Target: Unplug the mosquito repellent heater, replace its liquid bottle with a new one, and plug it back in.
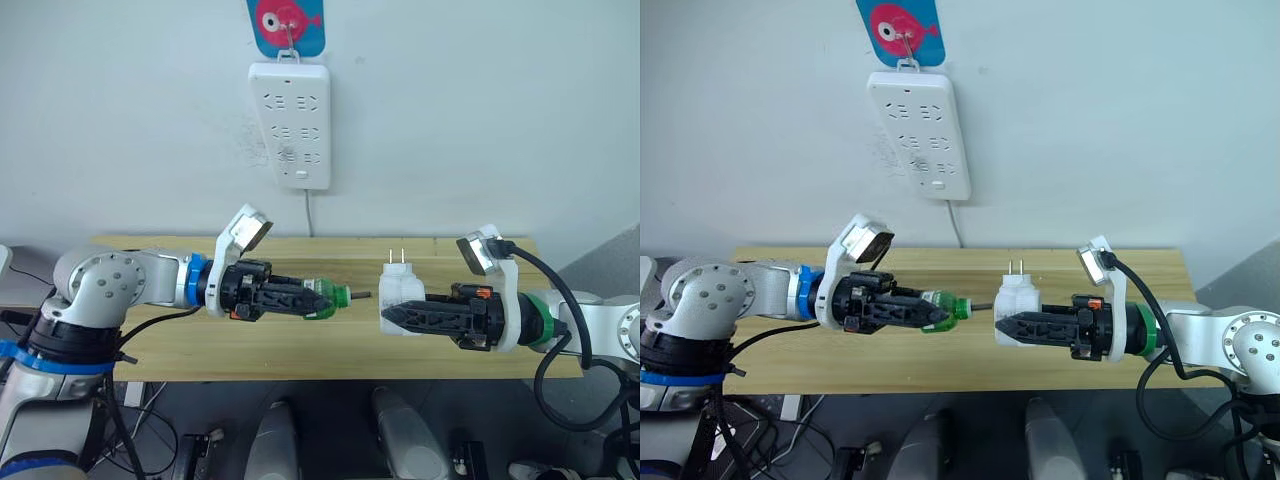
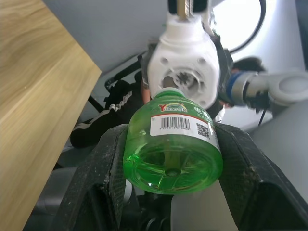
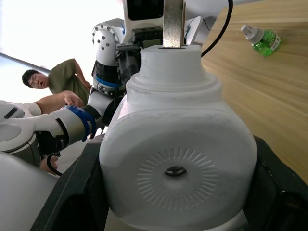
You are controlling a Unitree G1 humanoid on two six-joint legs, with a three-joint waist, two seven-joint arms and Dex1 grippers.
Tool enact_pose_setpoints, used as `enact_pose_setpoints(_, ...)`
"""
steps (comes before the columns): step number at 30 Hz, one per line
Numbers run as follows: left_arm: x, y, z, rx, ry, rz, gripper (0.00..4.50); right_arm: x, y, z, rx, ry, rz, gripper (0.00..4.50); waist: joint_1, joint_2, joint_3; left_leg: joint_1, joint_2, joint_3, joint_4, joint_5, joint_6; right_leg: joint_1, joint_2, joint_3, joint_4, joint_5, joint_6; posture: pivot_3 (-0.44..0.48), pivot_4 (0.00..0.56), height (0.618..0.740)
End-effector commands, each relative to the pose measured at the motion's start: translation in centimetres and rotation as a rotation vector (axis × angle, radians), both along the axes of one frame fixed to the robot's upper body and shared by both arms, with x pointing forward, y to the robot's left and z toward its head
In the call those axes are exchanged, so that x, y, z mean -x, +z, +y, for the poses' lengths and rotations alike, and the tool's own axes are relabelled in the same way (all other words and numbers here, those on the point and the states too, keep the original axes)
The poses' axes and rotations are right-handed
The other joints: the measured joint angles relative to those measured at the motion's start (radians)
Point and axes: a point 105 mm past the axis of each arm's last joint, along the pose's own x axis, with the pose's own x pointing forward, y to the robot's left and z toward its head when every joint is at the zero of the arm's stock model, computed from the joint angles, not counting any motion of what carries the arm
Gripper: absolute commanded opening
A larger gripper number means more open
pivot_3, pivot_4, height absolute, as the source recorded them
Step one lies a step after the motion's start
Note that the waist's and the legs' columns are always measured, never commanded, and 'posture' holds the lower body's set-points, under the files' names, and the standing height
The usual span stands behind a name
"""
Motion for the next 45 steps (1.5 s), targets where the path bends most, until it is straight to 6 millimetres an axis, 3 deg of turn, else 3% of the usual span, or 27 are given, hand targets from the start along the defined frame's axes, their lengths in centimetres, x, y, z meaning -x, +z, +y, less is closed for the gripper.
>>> enact_pose_setpoints(1,-0.6,-0.1,0.9,-0.017,0.071,-0.130,2.30,-2.0,-0.6,-1.3,0.097,-0.132,-0.084,3.04,0.000,0.000,0.000,0.000,0.000,0.000,0.000,0.000,0.000,0.000,0.000,0.000,0.000,0.000,0.000,-0.216,0.287,0.740)
enact_pose_setpoints(5,-1.7,-2.8,1.6,-0.137,0.166,-0.339,2.30,-4.9,-4.5,-4.1,0.472,-0.256,-0.230,3.04,0.000,0.000,0.000,0.000,0.000,0.002,0.000,0.000,0.000,-0.001,0.000,0.002,0.000,0.000,0.000,-0.215,0.291,0.740)
enact_pose_setpoints(9,-2.9,-4.7,0.9,-0.193,0.232,-0.555,2.30,-8.4,-8.3,-7.2,0.824,-0.294,-0.416,3.04,0.000,0.000,0.000,0.000,0.000,0.005,0.001,0.000,0.000,-0.003,0.000,0.004,-0.001,0.000,0.000,-0.221,0.296,0.740)
enact_pose_setpoints(13,-3.1,-5.9,-0.1,-0.212,0.224,-0.690,2.30,-10.7,-11.0,-9.0,1.022,-0.200,-0.562,3.04,-0.001,0.000,0.000,0.000,0.000,0.008,0.000,0.000,0.000,-0.004,-0.001,0.007,-0.001,0.000,0.000,-0.233,0.297,0.740)
enact_pose_setpoints(20,-2.9,-6.9,-1.3,-0.204,0.226,-0.714,2.30,-13.8,-13.8,-10.3,1.185,-0.085,-0.555,3.04,-0.011,0.000,0.001,-0.001,0.000,0.012,0.000,0.000,0.000,-0.007,0.000,0.012,0.001,0.003,-0.004,-0.246,0.293,0.740)
enact_pose_setpoints(30,-2.9,-7.5,-1.8,-0.221,0.210,-0.735,2.30,-15.5,-13.7,-11.3,1.244,0.007,-0.502,3.04,-0.018,0.000,0.001,0.000,-0.001,0.012,0.001,0.000,0.000,-0.005,0.000,0.012,0.001,0.005,-0.002,-0.249,0.286,0.740)
enact_pose_setpoints(31,-2.9,-7.5,-1.8,-0.222,0.206,-0.736,2.30,-15.6,-13.7,-11.3,1.245,0.004,-0.503,3.77,-0.018,0.000,0.001,0.000,-0.001,0.011,0.001,0.000,0.000,-0.005,0.000,0.012,0.001,0.005,-0.002,-0.249,0.286,0.740)
enact_pose_setpoints(33,-2.9,-7.6,-1.9,-0.224,0.204,-0.740,2.30,-15.8,-13.3,-11.3,1.236,-0.007,-0.507,4.27,-0.021,0.000,0.001,0.000,-0.001,0.011,0.001,0.000,0.000,-0.005,0.000,0.012,0.001,0.005,-0.002,-0.250,0.286,0.740)
enact_pose_setpoints(34,-2.9,-7.6,-1.9,-0.225,0.205,-0.741,2.30,-15.9,-13.1,-11.2,1.230,-0.015,-0.512,4.50,-0.025,0.000,0.001,0.000,-0.001,0.011,0.001,0.000,0.000,-0.005,0.000,0.012,0.001,0.005,-0.002,-0.252,0.284,0.740)
enact_pose_setpoints(36,-2.9,-7.6,-1.8,-0.226,0.208,-0.745,2.30,-16.0,-12.4,-11.0,1.206,-0.029,-0.518,4.50,-0.029,0.000,0.001,0.000,-0.001,0.011,0.001,0.000,0.000,-0.005,-0.001,0.012,0.001,0.005,-0.002,-0.255,0.281,0.740)
enact_pose_setpoints(40,-3.1,-7.5,-1.7,-0.225,0.212,-0.756,2.30,-15.3,-9.2,-11.1,1.131,-0.069,-0.564,4.50,-0.030,0.000,0.001,0.000,-0.001,0.011,0.001,0.000,0.000,-0.005,-0.001,0.012,0.002,0.005,-0.002,-0.261,0.271,0.740)
enact_pose_setpoints(45,-3.3,-7.2,-1.7,-0.197,0.224,-0.776,2.30,-11.7,-5.2,-11.2,1.021,-0.053,-0.575,4.50,-0.028,0.001,0.000,0.000,-0.001,0.009,0.001,0.000,0.000,-0.003,-0.001,0.009,0.002,0.005,-0.002,-0.268,0.267,0.740)
